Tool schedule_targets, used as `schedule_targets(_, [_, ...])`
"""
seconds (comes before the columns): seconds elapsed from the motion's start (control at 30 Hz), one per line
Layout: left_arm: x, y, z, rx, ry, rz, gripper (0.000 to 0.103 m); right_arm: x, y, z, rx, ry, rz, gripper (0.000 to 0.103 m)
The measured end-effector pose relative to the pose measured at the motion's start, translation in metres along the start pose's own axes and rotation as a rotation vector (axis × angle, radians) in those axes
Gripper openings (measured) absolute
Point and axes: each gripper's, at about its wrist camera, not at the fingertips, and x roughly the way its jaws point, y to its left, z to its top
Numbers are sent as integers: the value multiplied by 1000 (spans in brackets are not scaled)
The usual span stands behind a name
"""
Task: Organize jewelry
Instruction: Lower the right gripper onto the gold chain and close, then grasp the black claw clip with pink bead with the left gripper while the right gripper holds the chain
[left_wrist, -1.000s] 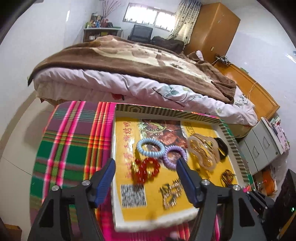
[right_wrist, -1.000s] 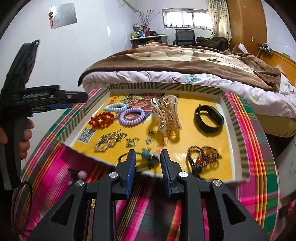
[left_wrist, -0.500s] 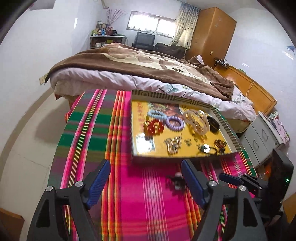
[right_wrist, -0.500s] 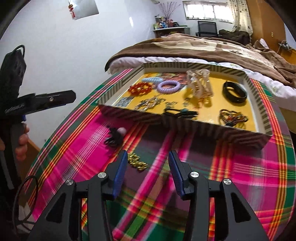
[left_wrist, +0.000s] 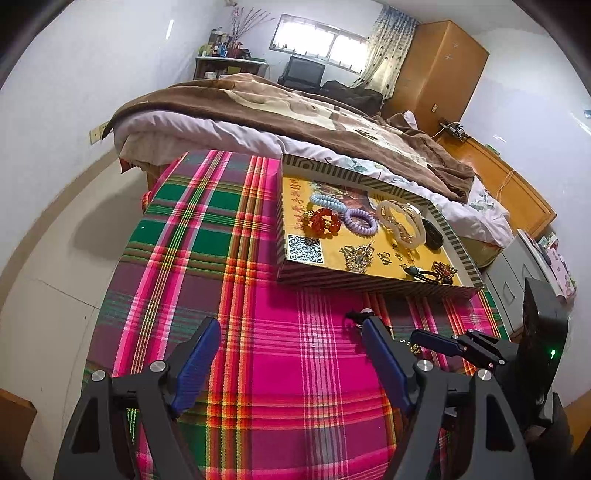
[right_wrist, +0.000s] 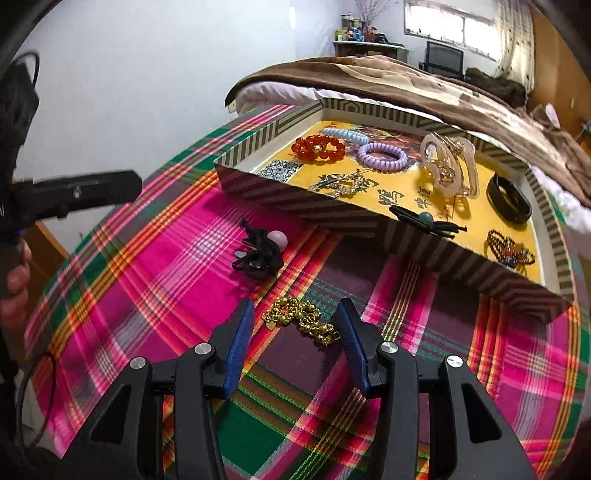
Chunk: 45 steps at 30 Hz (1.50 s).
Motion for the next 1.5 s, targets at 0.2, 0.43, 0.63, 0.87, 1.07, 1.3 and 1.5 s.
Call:
schedule_targets(0.2, [2,0,0,-2,6,1,78,-1,-3,-1,-12,0,-58,20])
schedule_targets(0.43, [8,-9,0,17,23,-9,78,-9,-16,-6,30,-19,-80,9])
schedule_targets(0.63, [31,-28,-5,53,77,-31,78,-27,-27,-10,77,-71,-83,9])
schedule_targets(0.87, [54,-48,-7,79,126,-69,78,-49,-44,-13,121,-122,-101,9])
schedule_targets(1.07, [73,-61,-6,111,159,-59,78,-53,-49,-11,147,-138,-107,9])
schedule_targets(1.3, [83,-72,-5,143,147,12,65,-56,-51,-12,153,-147,-102,9])
schedule_targets(1.5, [83,-74,-5,182,142,32,36,-55,-52,-12,160,-149,-99,9])
